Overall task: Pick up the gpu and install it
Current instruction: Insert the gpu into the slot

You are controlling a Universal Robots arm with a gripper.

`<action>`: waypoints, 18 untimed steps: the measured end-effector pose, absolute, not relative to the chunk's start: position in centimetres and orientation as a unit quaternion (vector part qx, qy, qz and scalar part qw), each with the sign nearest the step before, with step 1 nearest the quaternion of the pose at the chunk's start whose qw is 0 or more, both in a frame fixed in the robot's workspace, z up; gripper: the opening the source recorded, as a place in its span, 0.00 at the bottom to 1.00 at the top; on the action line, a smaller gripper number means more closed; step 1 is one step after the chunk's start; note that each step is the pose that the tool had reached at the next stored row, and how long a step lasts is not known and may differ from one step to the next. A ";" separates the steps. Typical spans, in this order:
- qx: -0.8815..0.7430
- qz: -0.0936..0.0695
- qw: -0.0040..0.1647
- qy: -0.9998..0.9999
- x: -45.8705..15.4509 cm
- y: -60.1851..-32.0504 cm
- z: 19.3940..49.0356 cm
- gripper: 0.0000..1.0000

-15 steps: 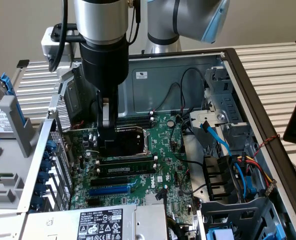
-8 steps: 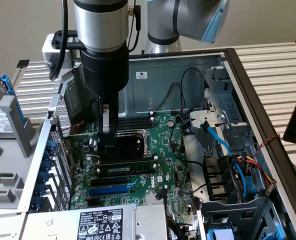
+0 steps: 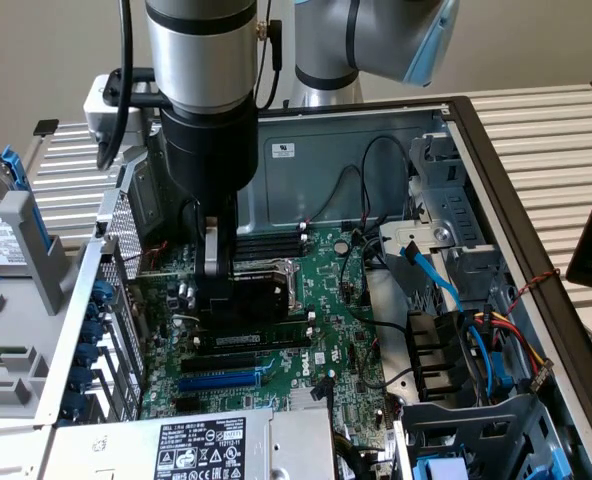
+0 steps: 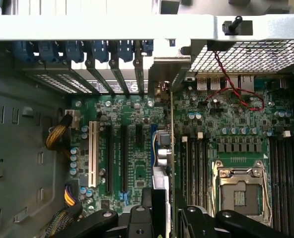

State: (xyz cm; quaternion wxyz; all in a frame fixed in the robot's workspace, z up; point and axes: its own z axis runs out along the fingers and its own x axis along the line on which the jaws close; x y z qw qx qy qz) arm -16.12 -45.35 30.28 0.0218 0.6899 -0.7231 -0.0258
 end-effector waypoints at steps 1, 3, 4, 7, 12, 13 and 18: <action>0.689 -0.025 0.022 -0.724 -16.1 -45.4 30.2 0.27; 0.689 -0.025 0.022 -0.724 -16.1 -45.4 30.2 0.27; 0.689 -0.025 0.022 -0.724 -16.1 -45.4 30.2 0.27; 0.689 -0.019 0.023 -0.724 -16.2 -45.3 30.2 0.27; 0.689 -0.014 0.024 -0.724 -16.2 -45.2 30.2 0.27; 0.689 -0.012 0.024 -0.724 -16.2 -45.2 30.2 0.27; 0.689 -0.006 0.023 -0.724 -16.3 -45.2 30.0 0.27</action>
